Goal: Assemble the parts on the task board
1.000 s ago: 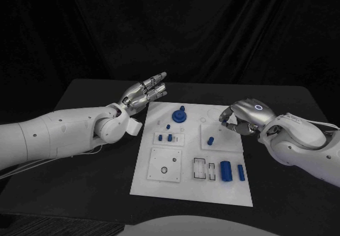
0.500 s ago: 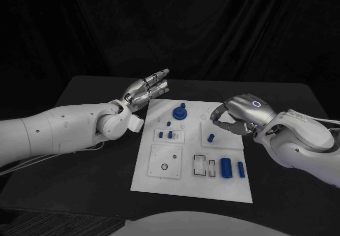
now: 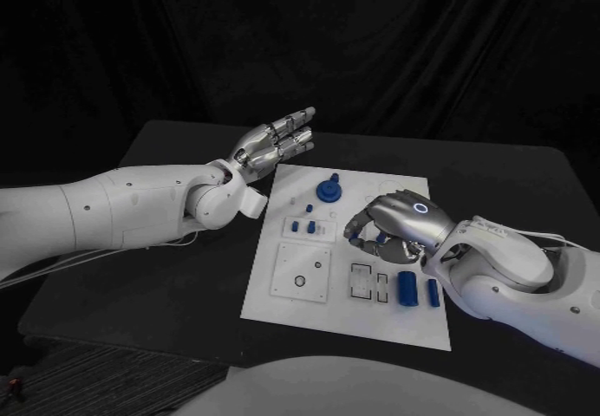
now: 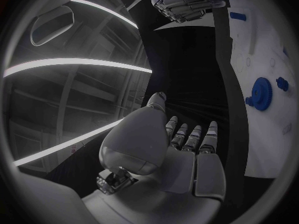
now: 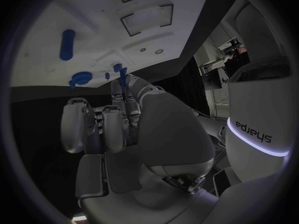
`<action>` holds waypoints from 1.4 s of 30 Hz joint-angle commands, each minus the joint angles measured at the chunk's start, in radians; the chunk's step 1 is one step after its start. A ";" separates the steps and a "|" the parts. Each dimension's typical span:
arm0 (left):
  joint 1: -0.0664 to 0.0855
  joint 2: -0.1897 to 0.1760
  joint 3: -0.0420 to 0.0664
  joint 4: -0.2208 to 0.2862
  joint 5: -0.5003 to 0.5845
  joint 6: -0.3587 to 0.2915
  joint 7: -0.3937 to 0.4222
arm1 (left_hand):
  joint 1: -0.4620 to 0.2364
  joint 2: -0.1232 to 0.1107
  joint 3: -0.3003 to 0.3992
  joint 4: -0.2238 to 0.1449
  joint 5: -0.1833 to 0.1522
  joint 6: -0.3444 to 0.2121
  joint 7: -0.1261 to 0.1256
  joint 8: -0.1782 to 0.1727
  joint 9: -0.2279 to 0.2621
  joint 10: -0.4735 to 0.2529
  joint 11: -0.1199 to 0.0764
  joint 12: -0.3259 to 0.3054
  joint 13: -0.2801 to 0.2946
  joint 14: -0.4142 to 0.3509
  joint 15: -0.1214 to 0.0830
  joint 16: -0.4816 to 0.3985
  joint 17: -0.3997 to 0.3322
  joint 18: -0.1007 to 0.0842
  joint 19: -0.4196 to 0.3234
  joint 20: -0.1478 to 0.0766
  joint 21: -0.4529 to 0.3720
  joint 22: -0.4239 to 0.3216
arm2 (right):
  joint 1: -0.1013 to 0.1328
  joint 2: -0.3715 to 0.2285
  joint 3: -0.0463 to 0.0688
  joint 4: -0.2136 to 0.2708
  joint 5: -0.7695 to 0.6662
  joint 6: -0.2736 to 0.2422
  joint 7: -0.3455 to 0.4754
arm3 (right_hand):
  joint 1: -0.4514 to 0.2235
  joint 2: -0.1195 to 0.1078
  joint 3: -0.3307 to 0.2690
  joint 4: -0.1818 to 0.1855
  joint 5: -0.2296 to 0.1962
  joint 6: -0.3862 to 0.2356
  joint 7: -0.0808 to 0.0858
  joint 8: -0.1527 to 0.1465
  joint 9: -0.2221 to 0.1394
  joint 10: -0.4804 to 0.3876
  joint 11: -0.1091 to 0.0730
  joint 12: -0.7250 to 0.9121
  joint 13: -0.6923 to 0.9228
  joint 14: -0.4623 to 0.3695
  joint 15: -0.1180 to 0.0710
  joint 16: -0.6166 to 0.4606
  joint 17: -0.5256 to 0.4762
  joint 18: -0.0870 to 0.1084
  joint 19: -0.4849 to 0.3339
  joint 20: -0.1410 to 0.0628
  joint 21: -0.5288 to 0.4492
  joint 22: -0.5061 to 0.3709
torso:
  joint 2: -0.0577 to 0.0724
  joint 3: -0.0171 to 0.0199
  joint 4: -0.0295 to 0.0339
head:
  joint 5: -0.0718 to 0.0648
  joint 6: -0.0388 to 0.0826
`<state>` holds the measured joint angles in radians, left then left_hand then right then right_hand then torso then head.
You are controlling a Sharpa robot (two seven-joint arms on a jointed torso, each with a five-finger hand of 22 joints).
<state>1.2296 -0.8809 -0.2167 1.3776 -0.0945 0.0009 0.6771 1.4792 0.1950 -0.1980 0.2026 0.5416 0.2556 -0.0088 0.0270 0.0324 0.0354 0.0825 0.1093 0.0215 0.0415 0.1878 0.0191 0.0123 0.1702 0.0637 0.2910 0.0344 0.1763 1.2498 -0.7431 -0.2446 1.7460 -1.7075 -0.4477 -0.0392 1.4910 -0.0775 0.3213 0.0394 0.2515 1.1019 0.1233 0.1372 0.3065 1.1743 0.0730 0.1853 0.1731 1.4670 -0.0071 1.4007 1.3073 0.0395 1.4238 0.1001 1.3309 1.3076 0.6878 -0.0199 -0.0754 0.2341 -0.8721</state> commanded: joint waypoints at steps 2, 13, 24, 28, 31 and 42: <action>-0.001 0.003 0.001 0.003 0.000 0.011 0.016 | 0.007 0.001 0.000 -0.005 0.004 0.002 0.004 0.007 0.001 -0.001 0.007 0.004 0.002 0.001 0.004 0.006 0.001 0.001 0.006 0.001 0.006 0.001 | -0.025 0.029 0.000 -0.017 -0.005 0.023 0.019 | 0.016 -0.001 0.008 -0.005 0.016 0.006 0.000 -0.008 -0.003 0.025 -0.012 -0.010 -0.005 0.014 -0.001 0.005 0.043 0.016 0.005 0.001 0.008 0.190 | -0.014 -0.0005 0.0055 | 0.019 -0.001; -0.001 0.017 0.001 0.003 0.000 0.015 0.014 | 0.007 0.003 0.002 -0.007 0.004 0.006 0.008 0.007 0.002 0.002 0.013 0.010 0.003 0.001 0.004 0.006 0.001 0.001 0.007 0.001 0.006 0.000 | -0.084 0.110 0.001 -0.091 -0.005 0.017 0.032 | 0.018 -0.005 0.012 -0.008 0.030 0.011 0.000 -0.014 -0.008 0.034 -0.012 -0.021 -0.011 0.031 -0.002 0.030 0.073 0.008 0.027 0.000 0.040 0.201 | -0.019 -0.0003 0.0128 | 0.032 -0.001; -0.002 0.022 0.001 0.000 0.000 0.020 0.012 | 0.008 0.004 0.002 -0.008 0.004 0.008 0.010 0.008 0.002 0.002 0.015 0.012 0.003 0.001 0.005 0.006 0.001 0.001 0.007 0.001 0.006 -0.001 | -0.104 0.148 0.001 -0.120 -0.005 0.036 0.028 | 0.020 -0.009 0.012 -0.010 0.029 0.011 0.000 -0.017 -0.010 0.037 -0.012 -0.022 -0.013 0.032 -0.002 0.031 0.073 0.009 0.027 -0.001 0.040 0.200 | -0.019 -0.0014 0.0122 | 0.042 -0.001; -0.002 0.024 0.001 -0.002 0.000 0.022 0.011 | 0.008 0.004 0.003 -0.008 0.005 0.008 0.012 0.008 0.002 0.003 0.016 0.013 0.003 0.001 0.005 0.006 0.001 0.001 0.007 0.001 0.006 -0.001 | -0.110 0.158 0.001 -0.128 -0.005 0.040 0.027 | 0.020 -0.010 0.012 -0.010 0.027 0.010 0.000 -0.018 -0.010 0.038 -0.012 -0.023 -0.013 0.032 -0.002 0.031 0.073 0.009 0.026 -0.001 0.038 0.200 | -0.019 -0.0017 0.0129 | 0.047 -0.001; -0.003 0.024 0.001 -0.002 0.000 0.023 0.011 | 0.008 0.004 0.003 -0.008 0.005 0.008 0.012 0.008 0.002 0.003 0.016 0.013 0.003 0.001 0.005 0.006 0.001 0.001 0.007 0.001 0.006 -0.001 | -0.113 0.163 0.001 -0.134 -0.005 0.047 0.026 | 0.020 -0.011 0.012 -0.011 0.024 0.010 0.000 -0.020 -0.011 0.040 -0.012 -0.023 -0.013 0.031 -0.002 0.030 0.071 0.010 0.025 -0.001 0.036 0.199 | -0.019 -0.0016 0.0125 | 0.050 -0.001; -0.003 0.021 0.001 0.000 0.000 0.024 0.010 | 0.010 0.006 0.005 -0.010 0.005 0.011 0.016 0.008 0.002 0.003 0.018 0.014 0.003 0.001 0.005 0.006 0.001 0.000 0.008 0.002 0.006 -0.001 | -0.119 0.171 0.001 -0.141 -0.005 0.076 0.017 | 0.021 -0.014 0.012 -0.012 0.017 0.007 0.001 -0.024 -0.014 0.040 -0.011 -0.027 -0.014 0.031 -0.002 0.029 0.070 0.010 0.024 -0.001 0.035 0.199 | -0.021 -0.0018 0.0097 | 0.061 -0.001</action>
<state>1.2275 -0.8602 -0.2167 1.3748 -0.0947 0.0123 0.6750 1.4836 0.1994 -0.1924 0.1971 0.5415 0.2647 0.0002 0.0310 0.0331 0.0389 0.0929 0.1198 0.0231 0.0414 0.1878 0.0191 0.0121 0.1701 0.0636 0.2910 0.0343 0.1763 1.1347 -0.5738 -0.2445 1.6055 -1.7076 -0.3965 -0.0150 1.5068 -0.0880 0.3308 0.0299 0.2731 1.1092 0.1232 0.1186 0.2934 1.1868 0.0855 0.1584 0.1582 1.4670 -0.0071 1.4288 1.3073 0.0394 1.4456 0.1002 1.3708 1.3081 0.6675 -0.0217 -0.0643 0.2930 -0.8725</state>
